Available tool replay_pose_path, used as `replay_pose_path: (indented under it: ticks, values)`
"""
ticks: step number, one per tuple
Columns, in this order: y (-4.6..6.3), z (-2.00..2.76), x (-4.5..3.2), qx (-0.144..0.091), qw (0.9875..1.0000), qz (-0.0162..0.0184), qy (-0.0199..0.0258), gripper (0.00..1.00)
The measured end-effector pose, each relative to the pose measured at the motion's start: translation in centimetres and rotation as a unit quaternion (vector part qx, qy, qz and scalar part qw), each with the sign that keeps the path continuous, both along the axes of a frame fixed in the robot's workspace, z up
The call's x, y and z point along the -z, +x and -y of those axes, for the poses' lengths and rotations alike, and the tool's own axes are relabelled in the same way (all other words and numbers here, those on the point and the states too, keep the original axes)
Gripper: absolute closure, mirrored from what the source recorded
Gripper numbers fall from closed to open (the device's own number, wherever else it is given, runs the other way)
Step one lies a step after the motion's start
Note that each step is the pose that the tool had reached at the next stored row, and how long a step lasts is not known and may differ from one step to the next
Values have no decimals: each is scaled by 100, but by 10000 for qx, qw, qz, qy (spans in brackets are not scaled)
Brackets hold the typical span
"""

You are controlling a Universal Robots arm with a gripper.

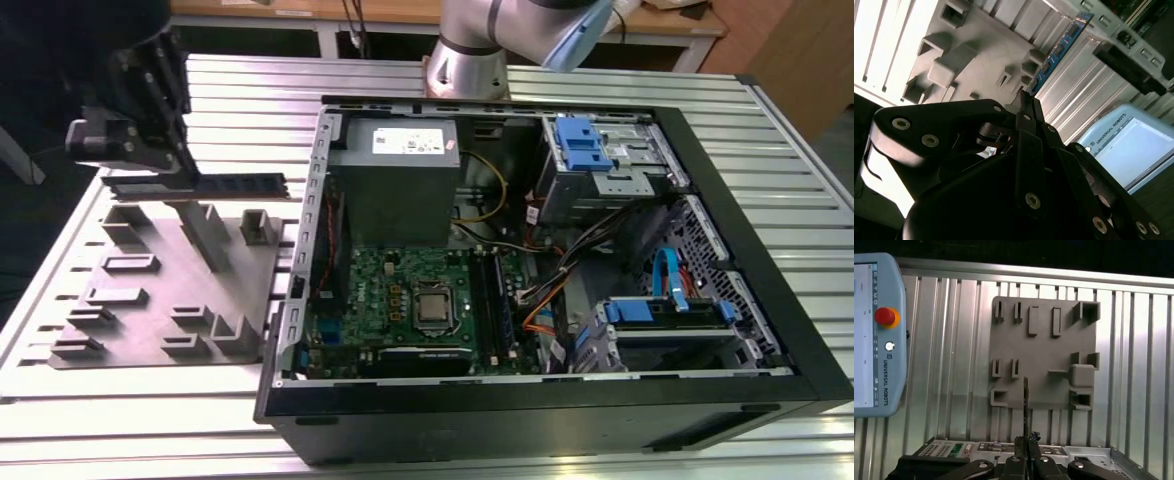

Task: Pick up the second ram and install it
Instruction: 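Pick up the second ram and move it above second insertion slot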

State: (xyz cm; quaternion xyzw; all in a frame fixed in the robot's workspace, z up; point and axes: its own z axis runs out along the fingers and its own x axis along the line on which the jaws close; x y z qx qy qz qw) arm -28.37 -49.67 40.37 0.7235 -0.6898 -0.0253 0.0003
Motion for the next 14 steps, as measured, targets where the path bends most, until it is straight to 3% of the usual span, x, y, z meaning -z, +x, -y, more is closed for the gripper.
replay_pose_path:
  ticks: [14]
  values:
    - [575,0,0,1,10000,-10,0,90]
